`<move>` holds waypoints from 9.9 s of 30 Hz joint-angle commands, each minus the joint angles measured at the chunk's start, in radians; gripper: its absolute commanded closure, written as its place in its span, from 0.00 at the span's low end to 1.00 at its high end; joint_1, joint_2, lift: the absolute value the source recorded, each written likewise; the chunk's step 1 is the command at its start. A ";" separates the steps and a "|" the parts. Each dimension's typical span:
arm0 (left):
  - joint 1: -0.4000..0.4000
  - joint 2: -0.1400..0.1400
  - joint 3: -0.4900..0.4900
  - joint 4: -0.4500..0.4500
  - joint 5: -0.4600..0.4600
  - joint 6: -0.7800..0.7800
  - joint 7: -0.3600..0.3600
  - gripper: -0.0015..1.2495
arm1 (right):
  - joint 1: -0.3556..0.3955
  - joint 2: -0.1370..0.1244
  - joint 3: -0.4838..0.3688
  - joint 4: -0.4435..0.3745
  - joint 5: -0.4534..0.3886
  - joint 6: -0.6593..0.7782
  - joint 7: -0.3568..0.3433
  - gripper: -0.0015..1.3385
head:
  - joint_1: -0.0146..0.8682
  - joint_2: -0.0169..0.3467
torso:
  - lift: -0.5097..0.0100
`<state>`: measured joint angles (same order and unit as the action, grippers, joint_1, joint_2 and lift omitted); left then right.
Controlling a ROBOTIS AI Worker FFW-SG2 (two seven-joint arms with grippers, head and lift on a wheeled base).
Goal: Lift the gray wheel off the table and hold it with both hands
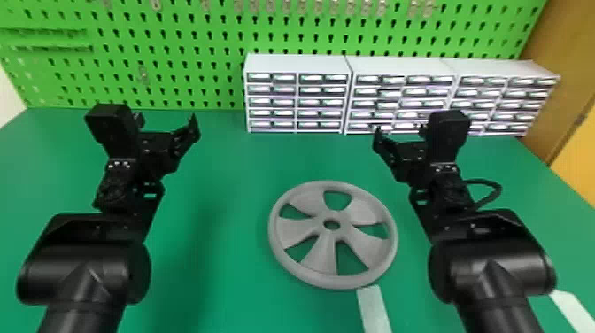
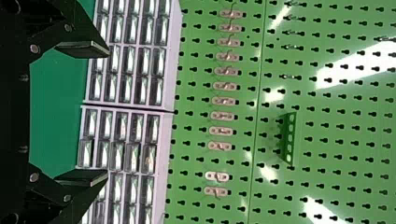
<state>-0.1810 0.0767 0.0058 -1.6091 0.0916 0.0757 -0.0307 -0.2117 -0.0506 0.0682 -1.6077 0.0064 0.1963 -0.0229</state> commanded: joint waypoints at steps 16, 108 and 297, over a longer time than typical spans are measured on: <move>-0.003 0.000 0.000 0.000 -0.001 0.000 0.000 0.18 | -0.003 0.000 0.001 0.000 0.000 0.000 0.000 0.27 | 0.82 0.09 | 0.79; -0.002 0.000 0.005 -0.002 0.000 0.000 0.000 0.18 | -0.474 -0.058 0.058 0.457 -0.233 1.210 0.000 0.29 | 0.82 0.09 | 0.79; 0.212 0.011 -0.239 -0.245 0.114 -0.073 0.333 0.18 | -0.094 0.014 0.157 0.157 0.030 -0.342 -0.164 0.77 | 0.82 0.09 | 0.79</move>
<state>0.0246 0.0854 -0.2249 -1.8836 0.1987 0.0543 0.2903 -0.3038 -0.0361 0.2152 -1.4466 0.0356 -0.1458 -0.1811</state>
